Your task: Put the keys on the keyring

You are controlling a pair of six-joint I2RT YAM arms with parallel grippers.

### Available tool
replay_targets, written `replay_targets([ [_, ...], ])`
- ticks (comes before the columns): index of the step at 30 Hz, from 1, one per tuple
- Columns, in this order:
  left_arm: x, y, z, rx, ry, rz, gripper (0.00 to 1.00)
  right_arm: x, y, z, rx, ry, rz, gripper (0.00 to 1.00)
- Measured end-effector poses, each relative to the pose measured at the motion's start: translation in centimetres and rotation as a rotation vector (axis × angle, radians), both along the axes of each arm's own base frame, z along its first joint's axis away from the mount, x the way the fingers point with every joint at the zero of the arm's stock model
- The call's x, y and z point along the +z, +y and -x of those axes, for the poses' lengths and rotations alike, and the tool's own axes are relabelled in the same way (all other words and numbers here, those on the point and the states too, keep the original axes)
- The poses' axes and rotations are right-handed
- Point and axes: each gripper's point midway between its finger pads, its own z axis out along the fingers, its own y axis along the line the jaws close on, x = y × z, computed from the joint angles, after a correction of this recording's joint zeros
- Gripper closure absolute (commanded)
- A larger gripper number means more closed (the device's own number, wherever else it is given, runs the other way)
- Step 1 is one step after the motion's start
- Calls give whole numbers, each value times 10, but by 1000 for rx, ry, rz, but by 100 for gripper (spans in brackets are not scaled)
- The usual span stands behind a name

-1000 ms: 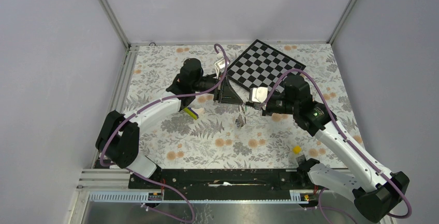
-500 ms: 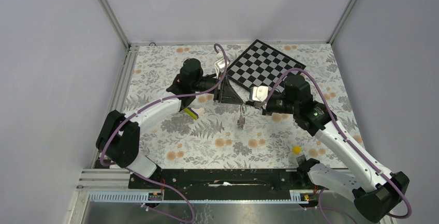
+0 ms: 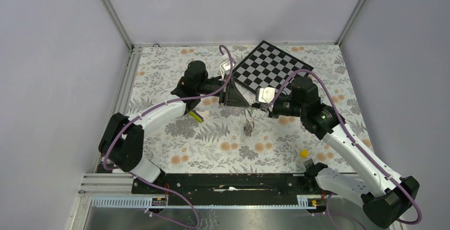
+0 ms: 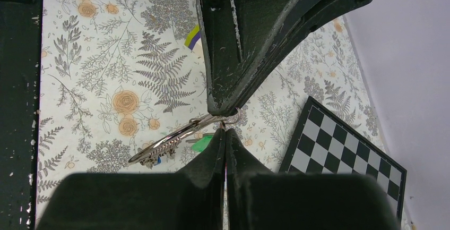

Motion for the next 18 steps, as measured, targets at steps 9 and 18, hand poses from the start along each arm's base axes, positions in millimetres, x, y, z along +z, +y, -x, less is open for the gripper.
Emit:
replay_targets([
  [9,1,0,0,1,1,5,100,0,0,-3,-23,9,-10,100],
  [18,0,0,0,1,-3,10,100,-1,1,-5,-36,23,-18,100],
])
